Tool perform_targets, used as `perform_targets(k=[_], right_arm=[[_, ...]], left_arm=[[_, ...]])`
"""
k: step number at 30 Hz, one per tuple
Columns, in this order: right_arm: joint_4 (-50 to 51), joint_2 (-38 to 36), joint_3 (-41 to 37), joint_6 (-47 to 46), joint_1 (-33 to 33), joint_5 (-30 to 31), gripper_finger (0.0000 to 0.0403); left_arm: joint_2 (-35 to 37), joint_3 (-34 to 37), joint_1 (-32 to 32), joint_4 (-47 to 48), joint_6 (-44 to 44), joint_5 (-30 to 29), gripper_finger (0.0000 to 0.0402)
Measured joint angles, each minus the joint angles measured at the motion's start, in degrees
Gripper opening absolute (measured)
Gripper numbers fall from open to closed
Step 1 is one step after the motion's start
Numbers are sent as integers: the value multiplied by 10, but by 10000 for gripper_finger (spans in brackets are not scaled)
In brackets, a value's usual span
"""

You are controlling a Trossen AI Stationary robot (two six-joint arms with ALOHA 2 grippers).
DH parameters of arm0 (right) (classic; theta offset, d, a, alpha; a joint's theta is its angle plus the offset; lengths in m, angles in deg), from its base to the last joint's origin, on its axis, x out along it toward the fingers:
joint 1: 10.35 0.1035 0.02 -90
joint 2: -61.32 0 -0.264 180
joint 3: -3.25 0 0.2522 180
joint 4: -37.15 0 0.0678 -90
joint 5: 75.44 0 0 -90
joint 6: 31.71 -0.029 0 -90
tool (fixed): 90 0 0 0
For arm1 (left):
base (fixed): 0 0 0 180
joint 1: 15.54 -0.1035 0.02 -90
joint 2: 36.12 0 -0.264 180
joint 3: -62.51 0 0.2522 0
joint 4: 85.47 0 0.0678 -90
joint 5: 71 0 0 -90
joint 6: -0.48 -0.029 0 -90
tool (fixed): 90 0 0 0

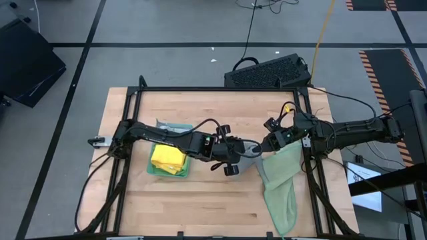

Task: Fold microfiber towels
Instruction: Fold the gray microfiber cloth

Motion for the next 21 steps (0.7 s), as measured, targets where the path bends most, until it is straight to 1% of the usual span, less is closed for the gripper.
perform_targets(k=[3,5,10,14,16,18,21], right_arm=[[0,0,0,0,0,0,0],[0,0,0,0,0,0,0],[1,0,0,1,0,0,0],[19,0,0,31,0,1,1],[39,0,0,53,2,3,10],[55,1,-1,79,9,7,28],[85,3,-1,133,22,22,66]], left_arm=[[1,0,-2,-6,-10,12,115],[1,0,-2,-17,-10,17,91],[1,0,-1,-36,-4,23,13],[15,0,-5,-14,20,33,7],[28,-1,-5,8,42,40,4],[36,-1,-9,26,60,57,4],[41,-1,-13,59,87,75,3]])
